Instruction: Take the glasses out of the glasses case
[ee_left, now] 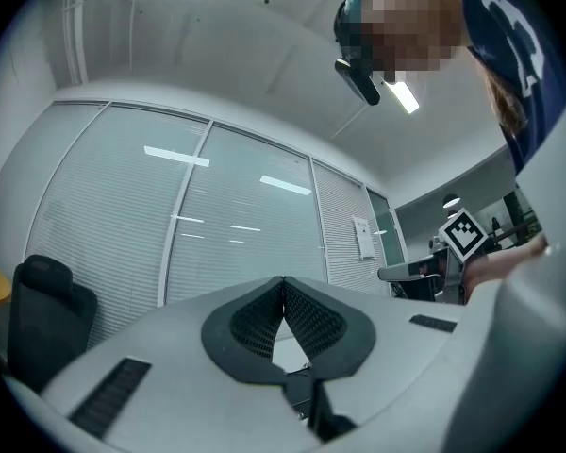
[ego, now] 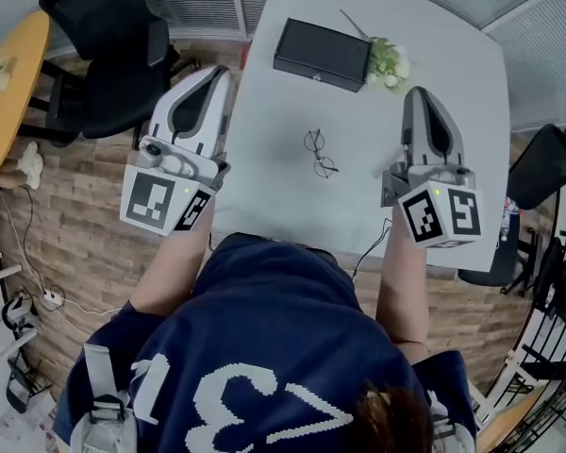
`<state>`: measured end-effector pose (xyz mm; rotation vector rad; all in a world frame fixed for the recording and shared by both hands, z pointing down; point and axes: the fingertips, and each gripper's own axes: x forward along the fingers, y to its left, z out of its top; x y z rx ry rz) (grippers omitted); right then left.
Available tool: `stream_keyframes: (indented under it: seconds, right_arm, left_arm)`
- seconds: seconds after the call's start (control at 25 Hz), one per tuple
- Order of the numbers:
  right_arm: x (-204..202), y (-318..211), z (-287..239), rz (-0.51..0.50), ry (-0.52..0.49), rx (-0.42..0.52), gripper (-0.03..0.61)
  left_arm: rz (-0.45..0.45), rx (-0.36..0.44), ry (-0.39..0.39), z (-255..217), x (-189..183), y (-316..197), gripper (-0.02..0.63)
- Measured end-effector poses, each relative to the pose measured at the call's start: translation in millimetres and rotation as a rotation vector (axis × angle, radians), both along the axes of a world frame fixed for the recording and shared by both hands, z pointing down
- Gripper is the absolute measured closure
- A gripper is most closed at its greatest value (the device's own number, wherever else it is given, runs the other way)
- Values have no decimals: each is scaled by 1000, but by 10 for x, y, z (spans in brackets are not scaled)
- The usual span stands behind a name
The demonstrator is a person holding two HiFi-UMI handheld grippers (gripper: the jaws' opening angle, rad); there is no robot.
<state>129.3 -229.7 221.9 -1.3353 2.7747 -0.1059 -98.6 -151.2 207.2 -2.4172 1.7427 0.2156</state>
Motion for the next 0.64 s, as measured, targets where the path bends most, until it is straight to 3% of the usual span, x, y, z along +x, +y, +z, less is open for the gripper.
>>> stream_keyframes:
  seconds: [0.64]
  right_arm:
    - [-19,72,-145,-12,-27,36,554]
  left_arm:
    - [2,-30,-4,106,103,-42,600]
